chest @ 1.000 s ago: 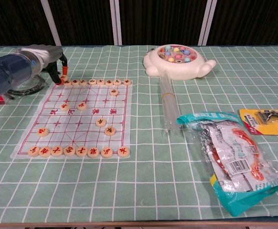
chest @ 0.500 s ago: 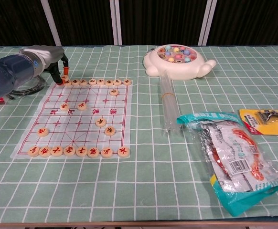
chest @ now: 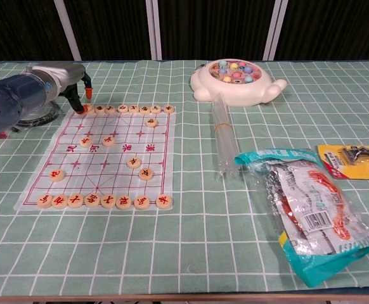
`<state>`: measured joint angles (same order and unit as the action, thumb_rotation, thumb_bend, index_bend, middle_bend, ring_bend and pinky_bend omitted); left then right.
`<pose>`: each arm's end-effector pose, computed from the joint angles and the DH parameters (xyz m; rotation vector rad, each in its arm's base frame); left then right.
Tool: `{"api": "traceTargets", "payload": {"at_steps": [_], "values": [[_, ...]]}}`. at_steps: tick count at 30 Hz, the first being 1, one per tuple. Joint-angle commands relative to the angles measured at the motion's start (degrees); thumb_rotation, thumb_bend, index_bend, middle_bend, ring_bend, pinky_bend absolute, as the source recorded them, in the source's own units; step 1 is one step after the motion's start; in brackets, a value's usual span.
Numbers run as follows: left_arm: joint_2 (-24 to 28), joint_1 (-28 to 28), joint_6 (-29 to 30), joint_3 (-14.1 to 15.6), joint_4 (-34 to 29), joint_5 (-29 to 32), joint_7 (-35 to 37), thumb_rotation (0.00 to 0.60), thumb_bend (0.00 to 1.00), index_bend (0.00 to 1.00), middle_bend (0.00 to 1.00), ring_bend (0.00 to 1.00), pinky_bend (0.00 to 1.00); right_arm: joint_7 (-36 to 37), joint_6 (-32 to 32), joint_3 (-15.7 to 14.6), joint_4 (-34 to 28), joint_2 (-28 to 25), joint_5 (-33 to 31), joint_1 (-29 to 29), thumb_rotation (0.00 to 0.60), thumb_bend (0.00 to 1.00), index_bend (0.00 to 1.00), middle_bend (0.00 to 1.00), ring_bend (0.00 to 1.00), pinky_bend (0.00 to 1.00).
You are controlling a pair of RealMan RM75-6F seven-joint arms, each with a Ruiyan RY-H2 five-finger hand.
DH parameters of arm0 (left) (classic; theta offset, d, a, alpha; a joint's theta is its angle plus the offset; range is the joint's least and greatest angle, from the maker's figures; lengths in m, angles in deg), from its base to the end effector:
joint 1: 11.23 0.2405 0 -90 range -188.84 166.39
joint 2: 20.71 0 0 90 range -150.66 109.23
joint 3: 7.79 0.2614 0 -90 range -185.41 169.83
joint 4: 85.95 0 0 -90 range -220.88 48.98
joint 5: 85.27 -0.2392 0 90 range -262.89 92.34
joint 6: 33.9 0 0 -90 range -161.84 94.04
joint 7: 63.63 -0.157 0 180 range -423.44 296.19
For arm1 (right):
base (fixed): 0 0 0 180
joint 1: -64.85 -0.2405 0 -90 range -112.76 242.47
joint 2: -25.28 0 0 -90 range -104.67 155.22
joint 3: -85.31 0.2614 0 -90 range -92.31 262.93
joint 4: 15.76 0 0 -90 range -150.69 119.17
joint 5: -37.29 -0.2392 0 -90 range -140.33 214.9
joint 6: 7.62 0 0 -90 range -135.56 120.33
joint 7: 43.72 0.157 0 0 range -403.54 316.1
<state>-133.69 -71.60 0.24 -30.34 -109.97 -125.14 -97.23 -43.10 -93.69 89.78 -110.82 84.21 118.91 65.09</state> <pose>-0.1985 0.5232 -0.0592 -1.5439 -0.8964 -0.4790 -0.3481 -0.1726 0.1718 1.2551 -0.9228 0.8118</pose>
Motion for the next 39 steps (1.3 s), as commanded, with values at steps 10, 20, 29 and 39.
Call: {"api": "traceTargets", "payload": {"at_steps": [10,20,29,39], "values": [[3.85,1.69,3.84,-1.39,-5.87,-1.58,2.33,0.6,0.27,0.34,0.93,0.86,0.94,0.23,0.07,-0.11,0.12,-0.1,0.24,-0.02,0.6,0.34,0.0,0.0,0.0,0.0],[18.95,12.39,17.24,-0.71,-33.88,-4.39,5.1,0.6,0.22,0.24,0.61,0.58,0.71,0.26,-0.4,-0.46,0.41,-0.26,1.33,0.09,0.6,0.34,0.0,0.0,0.0,0.0],[34.46,27.45,34.2,5.81,-64.39,-17.13,12.46,0.6,0.08,0.0,0.06,0.11,0.32,-1.52,-1.1,-0.6,1.06,0.02,2.28,0.05,0.6,0.34,0.0,0.0,0.0,0.0],[43.87,42.52,51.31,17.92,-76.28,-35.2,18.81,0.6,0.01,0.0,0.0,0.0,0.08,-6.27,-3.88,-0.79,3.58,1.2,5.17,0.19,0.6,0.34,0.0,0.0,0.0,0.0]]}}
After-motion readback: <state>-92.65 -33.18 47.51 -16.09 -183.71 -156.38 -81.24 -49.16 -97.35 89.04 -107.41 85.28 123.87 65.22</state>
